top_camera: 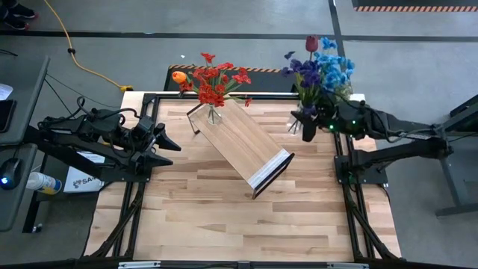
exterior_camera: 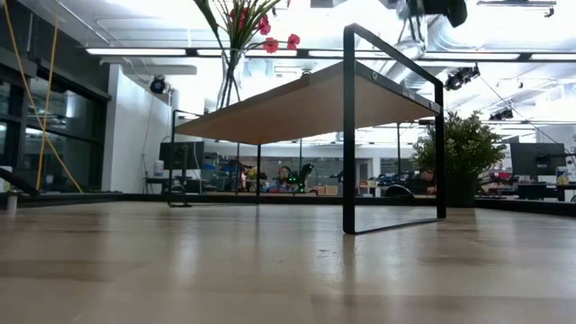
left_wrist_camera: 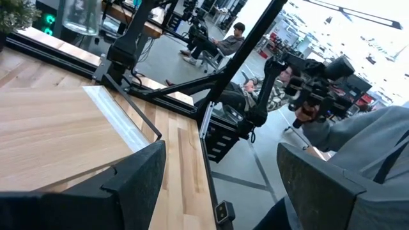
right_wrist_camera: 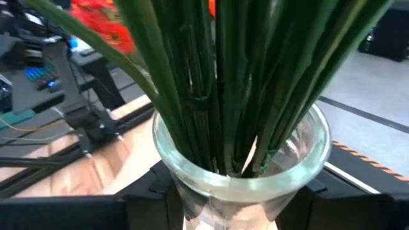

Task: Pick and place flowers into a vace then onto a shelf
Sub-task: Put the transparent vase on the shelf

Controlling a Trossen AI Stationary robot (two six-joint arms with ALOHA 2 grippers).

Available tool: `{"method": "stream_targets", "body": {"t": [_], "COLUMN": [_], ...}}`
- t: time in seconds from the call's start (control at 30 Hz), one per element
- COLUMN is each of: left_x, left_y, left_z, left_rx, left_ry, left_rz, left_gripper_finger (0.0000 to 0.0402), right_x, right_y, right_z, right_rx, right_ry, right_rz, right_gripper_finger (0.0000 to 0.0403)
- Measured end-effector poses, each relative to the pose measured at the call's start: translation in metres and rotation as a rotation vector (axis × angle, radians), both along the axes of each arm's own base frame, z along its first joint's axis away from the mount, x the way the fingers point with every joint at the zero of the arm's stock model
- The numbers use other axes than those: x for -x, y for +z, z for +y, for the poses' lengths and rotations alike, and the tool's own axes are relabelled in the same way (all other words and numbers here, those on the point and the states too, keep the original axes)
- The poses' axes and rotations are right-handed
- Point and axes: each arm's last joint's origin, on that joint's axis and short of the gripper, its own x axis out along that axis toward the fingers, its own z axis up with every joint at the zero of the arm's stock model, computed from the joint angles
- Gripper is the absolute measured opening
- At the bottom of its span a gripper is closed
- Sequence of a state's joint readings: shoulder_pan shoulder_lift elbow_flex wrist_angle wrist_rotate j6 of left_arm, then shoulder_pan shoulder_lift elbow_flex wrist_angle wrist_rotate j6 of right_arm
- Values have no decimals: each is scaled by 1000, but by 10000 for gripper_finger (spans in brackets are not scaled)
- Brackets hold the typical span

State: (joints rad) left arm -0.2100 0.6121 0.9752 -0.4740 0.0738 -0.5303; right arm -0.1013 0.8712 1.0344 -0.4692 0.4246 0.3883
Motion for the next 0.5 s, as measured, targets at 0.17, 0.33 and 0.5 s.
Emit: {"method": "stream_targets", "body": {"t": [0.17,0.33,0.5], "left_x": [0,0,0], "left_y": [0,0,0], "left_z": [0,0,0], "left_rx": [6,23,24], "left_ry": [0,1,1], "left_rz": [2,7,7], "left_gripper_finger": [333,333,333], "right_x": [-11,-22,-40], "right_y": [2,-1,-9], "right_z": [20,40,62], "right_rx": [29,38,63], "right_ry": [21,27,28], "right_rz": [-42,-58,-48], "right_gripper_finger": [157,157,158]}}
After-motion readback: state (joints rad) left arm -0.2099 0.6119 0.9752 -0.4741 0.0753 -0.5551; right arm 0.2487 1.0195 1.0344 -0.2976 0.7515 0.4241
